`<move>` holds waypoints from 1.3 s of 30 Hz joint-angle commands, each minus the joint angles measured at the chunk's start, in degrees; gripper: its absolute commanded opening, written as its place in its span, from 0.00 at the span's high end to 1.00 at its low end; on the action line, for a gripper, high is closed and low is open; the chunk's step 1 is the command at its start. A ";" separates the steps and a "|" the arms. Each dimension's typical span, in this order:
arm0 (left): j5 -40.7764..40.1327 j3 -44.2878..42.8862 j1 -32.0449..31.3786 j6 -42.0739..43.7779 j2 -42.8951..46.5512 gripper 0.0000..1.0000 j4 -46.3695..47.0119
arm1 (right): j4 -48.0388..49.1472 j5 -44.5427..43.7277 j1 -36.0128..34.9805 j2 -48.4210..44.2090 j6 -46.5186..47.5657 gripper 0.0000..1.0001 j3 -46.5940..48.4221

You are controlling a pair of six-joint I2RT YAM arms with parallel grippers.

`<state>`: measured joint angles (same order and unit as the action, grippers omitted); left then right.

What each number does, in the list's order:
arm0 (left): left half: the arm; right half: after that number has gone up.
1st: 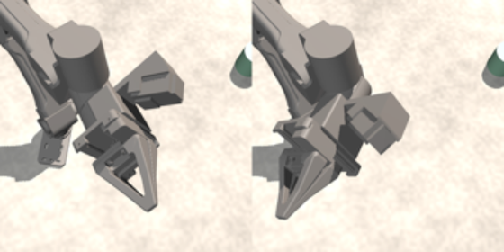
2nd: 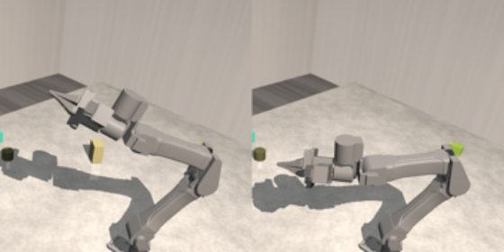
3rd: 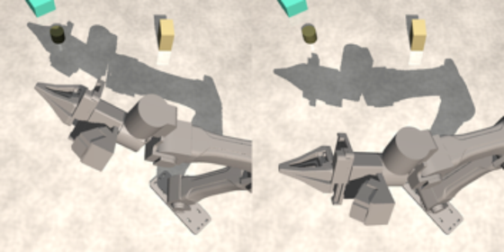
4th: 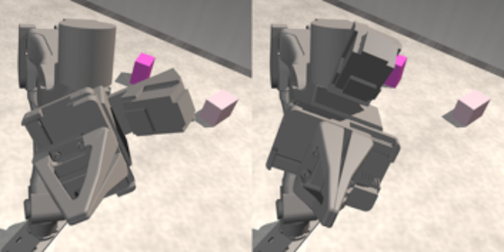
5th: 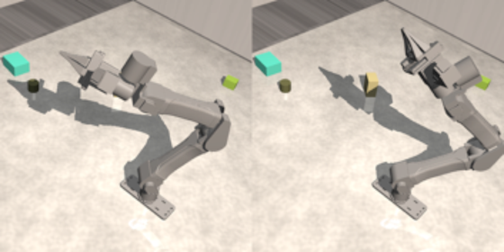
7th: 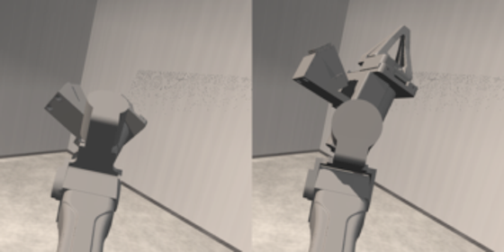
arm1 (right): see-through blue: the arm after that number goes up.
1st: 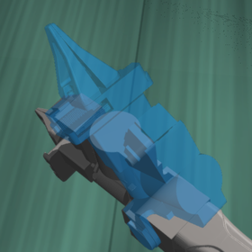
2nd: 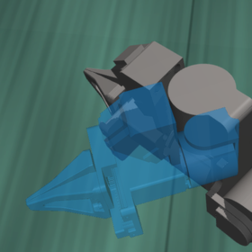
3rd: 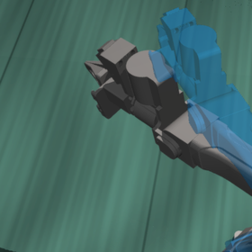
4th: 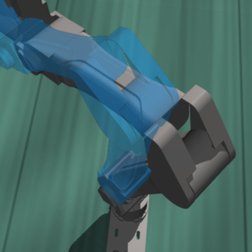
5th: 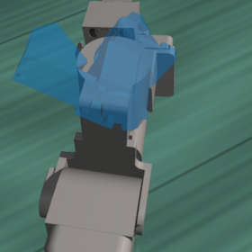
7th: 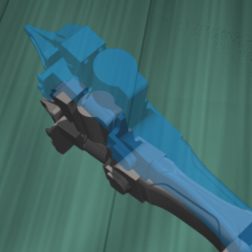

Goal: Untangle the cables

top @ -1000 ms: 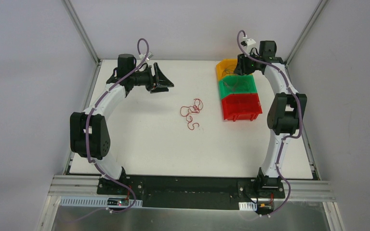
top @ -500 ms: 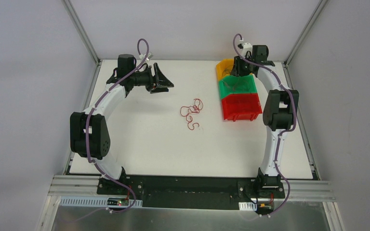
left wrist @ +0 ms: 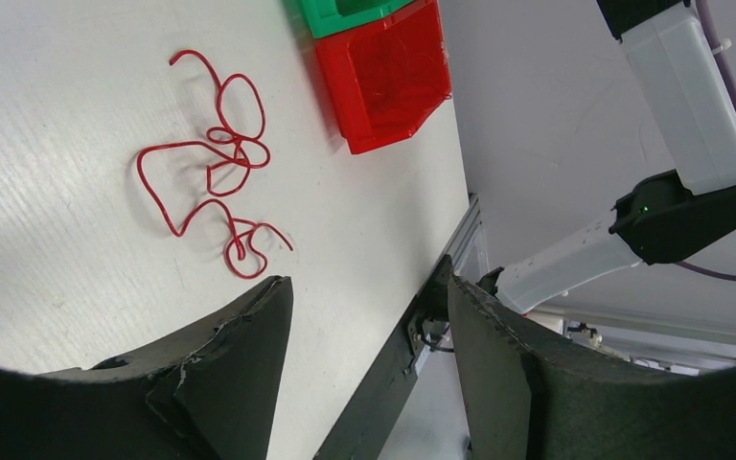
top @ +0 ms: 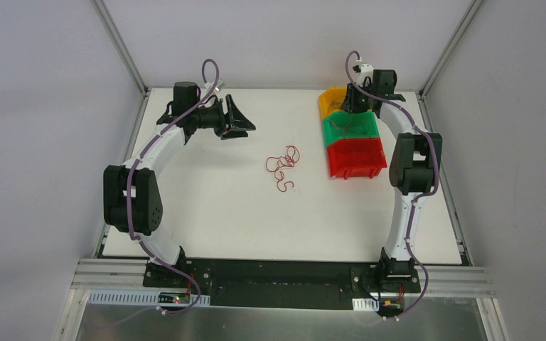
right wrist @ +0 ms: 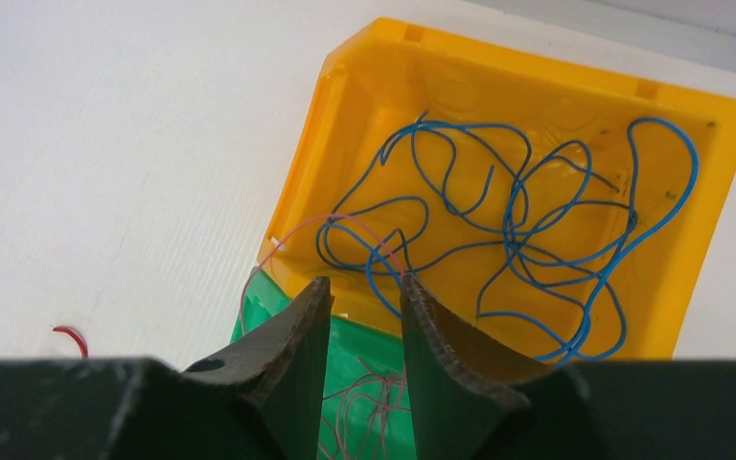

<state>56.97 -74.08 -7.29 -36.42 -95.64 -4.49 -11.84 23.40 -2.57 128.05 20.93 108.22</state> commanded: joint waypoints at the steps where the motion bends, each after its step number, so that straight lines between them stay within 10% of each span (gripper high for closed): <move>1: 1.63 0.63 1.15 1.71 0.78 0.39 0.54 | 1.75 0.86 1.12 -9.34 -1.34 0.67 -5.72; 29: 1.38 1.10 1.40 1.62 -0.69 0.39 0.57 | 2.26 5.70 2.35 -7.14 -1.91 0.60 -11.18; 35: 1.30 0.86 1.40 1.51 -0.53 0.39 0.56 | -1.80 10.74 2.31 -8.02 2.32 0.98 -10.35; 39: 1.07 1.58 1.39 1.78 0.23 0.39 0.60 | -10.86 16.55 2.37 -12.80 12.07 1.00 -12.26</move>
<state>56.97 -72.79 -6.26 -36.38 -96.68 -5.02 -14.13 32.27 -0.05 121.45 23.38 95.81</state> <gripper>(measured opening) 0.616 0.006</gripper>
